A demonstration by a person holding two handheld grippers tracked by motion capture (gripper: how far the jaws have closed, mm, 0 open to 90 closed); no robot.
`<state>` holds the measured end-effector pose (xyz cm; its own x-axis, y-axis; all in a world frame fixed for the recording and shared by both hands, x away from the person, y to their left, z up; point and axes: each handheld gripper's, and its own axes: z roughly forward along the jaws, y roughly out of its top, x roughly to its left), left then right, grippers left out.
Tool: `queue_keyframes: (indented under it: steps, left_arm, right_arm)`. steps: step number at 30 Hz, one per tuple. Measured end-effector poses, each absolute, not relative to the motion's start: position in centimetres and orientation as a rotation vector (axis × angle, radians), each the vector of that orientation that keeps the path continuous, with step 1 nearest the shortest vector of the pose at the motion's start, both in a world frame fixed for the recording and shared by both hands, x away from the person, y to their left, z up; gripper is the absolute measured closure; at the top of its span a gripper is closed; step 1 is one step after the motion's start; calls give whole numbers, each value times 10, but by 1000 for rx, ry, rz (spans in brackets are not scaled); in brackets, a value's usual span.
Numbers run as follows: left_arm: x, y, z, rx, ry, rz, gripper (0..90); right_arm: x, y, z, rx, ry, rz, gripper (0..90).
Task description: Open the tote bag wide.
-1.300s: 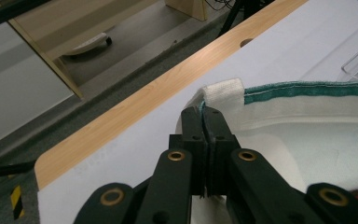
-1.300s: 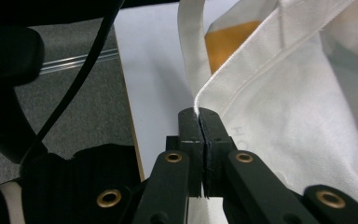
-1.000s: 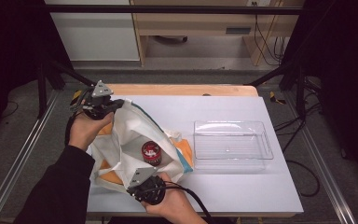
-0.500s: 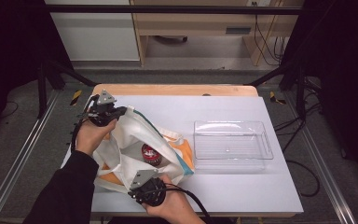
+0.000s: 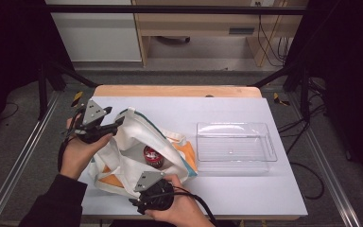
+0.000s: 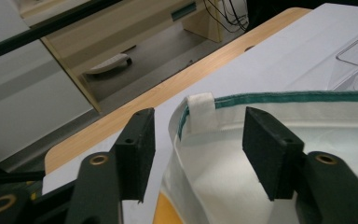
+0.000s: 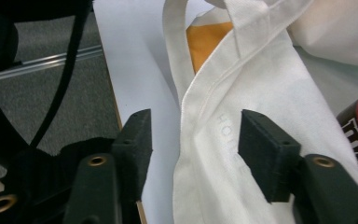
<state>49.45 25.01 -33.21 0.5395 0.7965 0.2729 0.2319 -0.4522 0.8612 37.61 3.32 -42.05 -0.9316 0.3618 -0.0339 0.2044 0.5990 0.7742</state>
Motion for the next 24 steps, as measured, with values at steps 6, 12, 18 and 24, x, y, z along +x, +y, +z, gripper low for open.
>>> queue_keyframes:
  steps: [6, 12, 18, 24]
  left_arm:
    - [450, 257, -344, 1896, 865, 918, 366]
    - [423, 259, -360, 1855, 914, 903, 290]
    - [408, 260, -373, 1869, 930, 917, 249]
    - [394, 262, -383, 1819, 960, 929, 223]
  right_arm:
    - [367, 25, -403, 402, 2640, 1205, 324]
    - [368, 9, -378, 411, 2611, 1193, 247]
    - [384, -7, -349, 463, 2570, 1160, 216]
    - [410, -10, -329, 490, 2553, 1118, 209]
